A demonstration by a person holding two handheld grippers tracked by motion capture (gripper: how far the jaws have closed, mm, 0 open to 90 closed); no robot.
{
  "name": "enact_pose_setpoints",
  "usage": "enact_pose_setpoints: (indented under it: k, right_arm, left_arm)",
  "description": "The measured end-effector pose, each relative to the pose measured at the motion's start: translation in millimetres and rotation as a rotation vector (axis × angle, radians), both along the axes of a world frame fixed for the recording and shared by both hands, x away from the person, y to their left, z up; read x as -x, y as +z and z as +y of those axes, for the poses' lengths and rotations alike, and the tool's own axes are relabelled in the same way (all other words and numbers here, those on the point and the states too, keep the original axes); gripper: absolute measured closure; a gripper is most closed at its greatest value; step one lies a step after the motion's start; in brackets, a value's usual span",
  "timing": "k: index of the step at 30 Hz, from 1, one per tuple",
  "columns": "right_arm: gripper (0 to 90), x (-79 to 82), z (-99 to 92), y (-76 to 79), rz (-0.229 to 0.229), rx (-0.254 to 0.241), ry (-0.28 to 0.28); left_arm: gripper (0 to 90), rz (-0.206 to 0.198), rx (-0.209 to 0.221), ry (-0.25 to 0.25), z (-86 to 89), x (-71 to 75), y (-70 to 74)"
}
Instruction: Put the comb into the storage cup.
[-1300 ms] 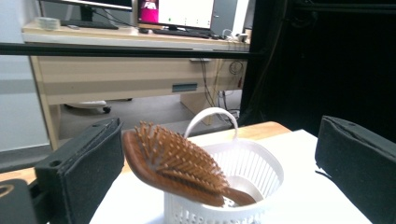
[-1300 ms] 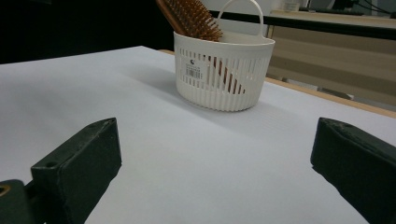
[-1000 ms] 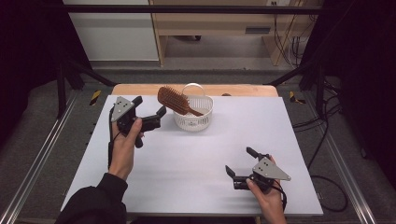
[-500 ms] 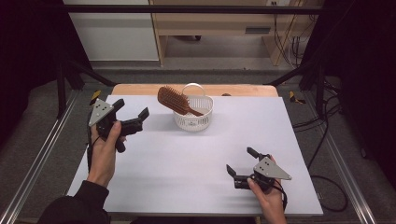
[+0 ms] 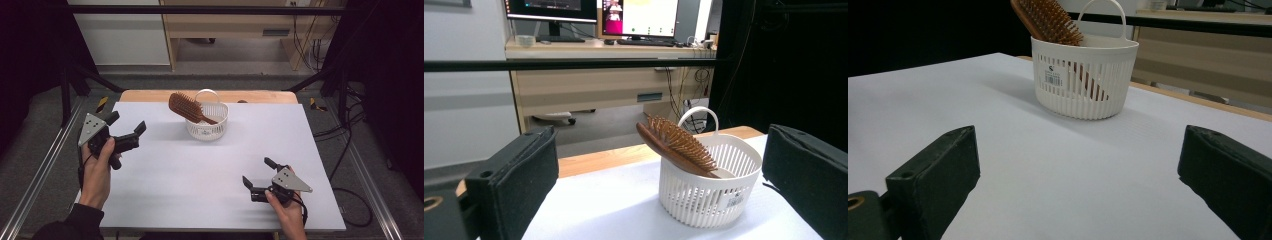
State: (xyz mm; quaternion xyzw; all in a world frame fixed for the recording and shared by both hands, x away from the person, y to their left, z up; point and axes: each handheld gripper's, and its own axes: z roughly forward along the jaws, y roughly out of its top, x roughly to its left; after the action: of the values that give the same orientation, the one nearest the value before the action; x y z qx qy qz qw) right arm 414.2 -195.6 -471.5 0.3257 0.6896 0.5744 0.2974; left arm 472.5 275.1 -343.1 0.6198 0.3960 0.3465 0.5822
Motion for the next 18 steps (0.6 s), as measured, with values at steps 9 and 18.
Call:
enact_pose_setpoints:
  k: [9, 18]
  right_arm:
    - [3.4, 0.3, -1.0, 0.1, 0.002, -0.002, 0.000]
    - [3.4, 0.1, -1.5, 0.4, -0.004, 0.001, -0.003]
  left_arm:
    - [1.2, -0.025, -0.011, 0.041, 14.5, 14.1, 0.5]
    - [1.0, -0.027, -0.036, 0.036, 32.0, 27.5, -0.7]
